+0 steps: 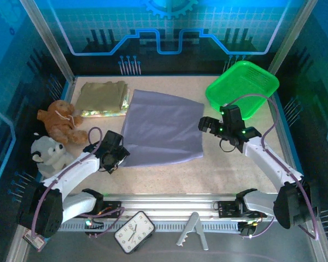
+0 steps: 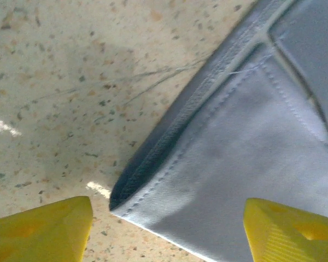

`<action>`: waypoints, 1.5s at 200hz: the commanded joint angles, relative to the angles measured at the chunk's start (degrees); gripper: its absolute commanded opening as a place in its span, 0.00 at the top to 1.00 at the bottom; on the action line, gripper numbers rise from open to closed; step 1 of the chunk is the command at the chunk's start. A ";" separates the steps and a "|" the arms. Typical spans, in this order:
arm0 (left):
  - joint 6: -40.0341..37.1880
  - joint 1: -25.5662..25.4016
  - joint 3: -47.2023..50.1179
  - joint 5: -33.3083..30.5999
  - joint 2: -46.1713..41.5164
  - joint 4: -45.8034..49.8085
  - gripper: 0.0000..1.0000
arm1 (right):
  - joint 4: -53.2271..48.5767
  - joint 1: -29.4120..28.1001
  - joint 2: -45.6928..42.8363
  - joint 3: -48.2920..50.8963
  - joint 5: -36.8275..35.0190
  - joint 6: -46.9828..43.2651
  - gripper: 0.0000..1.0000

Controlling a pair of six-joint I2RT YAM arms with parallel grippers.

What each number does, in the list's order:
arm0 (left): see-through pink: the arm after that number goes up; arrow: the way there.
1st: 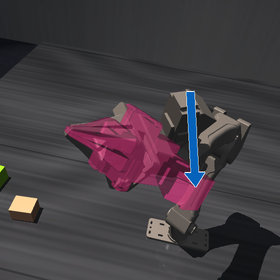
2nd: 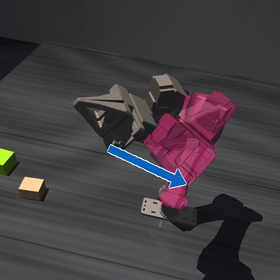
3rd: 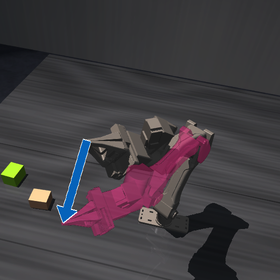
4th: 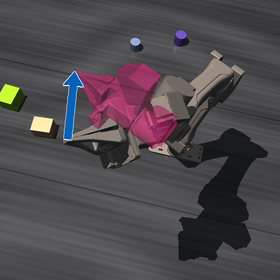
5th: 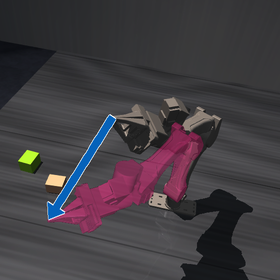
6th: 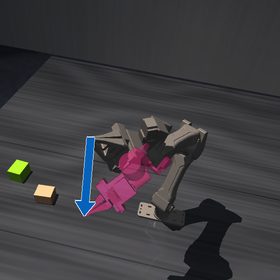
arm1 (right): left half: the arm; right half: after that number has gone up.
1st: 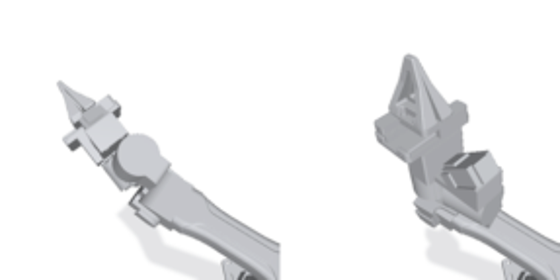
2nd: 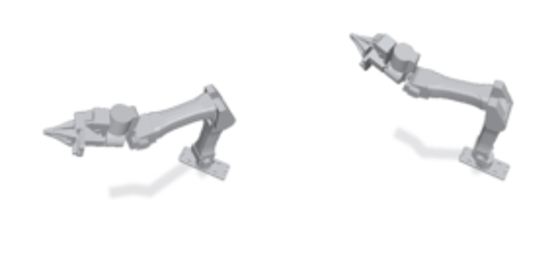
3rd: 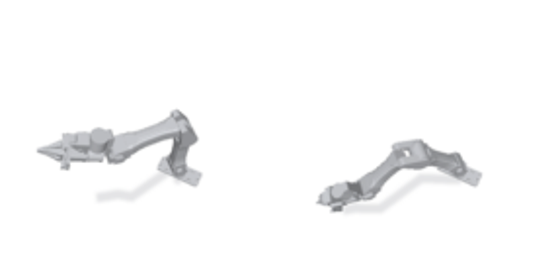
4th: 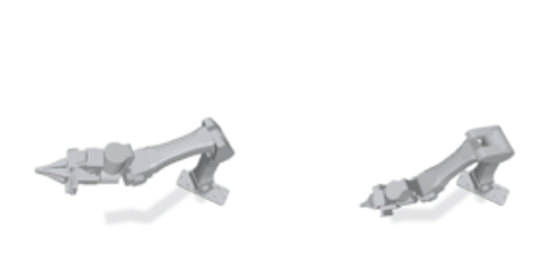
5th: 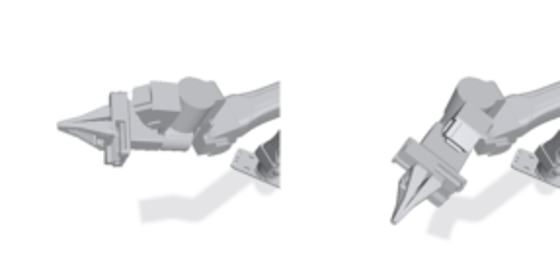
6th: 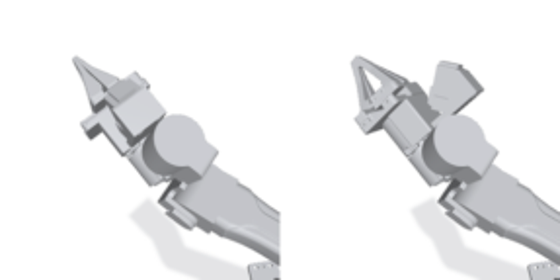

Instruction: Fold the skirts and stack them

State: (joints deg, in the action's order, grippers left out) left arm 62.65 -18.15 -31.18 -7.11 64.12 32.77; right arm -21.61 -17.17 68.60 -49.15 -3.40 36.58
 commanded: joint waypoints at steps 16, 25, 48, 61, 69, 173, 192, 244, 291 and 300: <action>1.14 0.31 2.39 2.02 -0.33 0.12 0.34 | 6.49 0.47 -2.21 2.41 0.89 1.30 0.00; 0.71 0.38 2.80 1.50 -0.33 -1.25 0.35 | 6.91 0.53 -2.49 2.64 0.90 1.39 0.00; 0.63 1.23 3.72 3.27 1.59 -6.14 0.40 | 6.68 0.56 -2.76 2.66 0.84 1.05 0.00; 0.48 1.32 3.65 3.67 2.88 -7.77 0.42 | 6.47 0.61 -3.09 2.71 1.00 0.84 0.00; 0.40 1.28 3.71 3.83 3.27 -8.94 0.43 | 6.70 0.56 -3.37 2.94 1.07 0.86 0.00; 0.94 1.30 2.91 2.95 -1.92 -6.90 0.72 | 9.82 0.69 -2.78 6.14 3.04 1.87 0.00; 0.31 1.28 1.56 2.13 -2.65 -4.77 0.79 | 8.56 0.72 -1.37 6.52 3.67 2.76 0.00; -0.71 1.31 -0.19 0.74 -6.50 -1.52 1.00 | 4.12 0.84 5.59 7.44 12.22 5.32 0.11; 2.91 1.36 2.44 2.01 -8.33 -4.55 1.00 | 1.72 0.21 12.95 8.47 14.92 9.22 0.37; 2.76 1.37 2.42 1.64 -8.15 -4.31 1.00 | 2.11 -0.44 13.21 9.12 15.09 10.41 0.38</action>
State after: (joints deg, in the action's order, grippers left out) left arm 64.03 -17.08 -29.74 -5.10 56.27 28.36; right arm -17.50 -16.82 80.18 -41.71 9.28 43.59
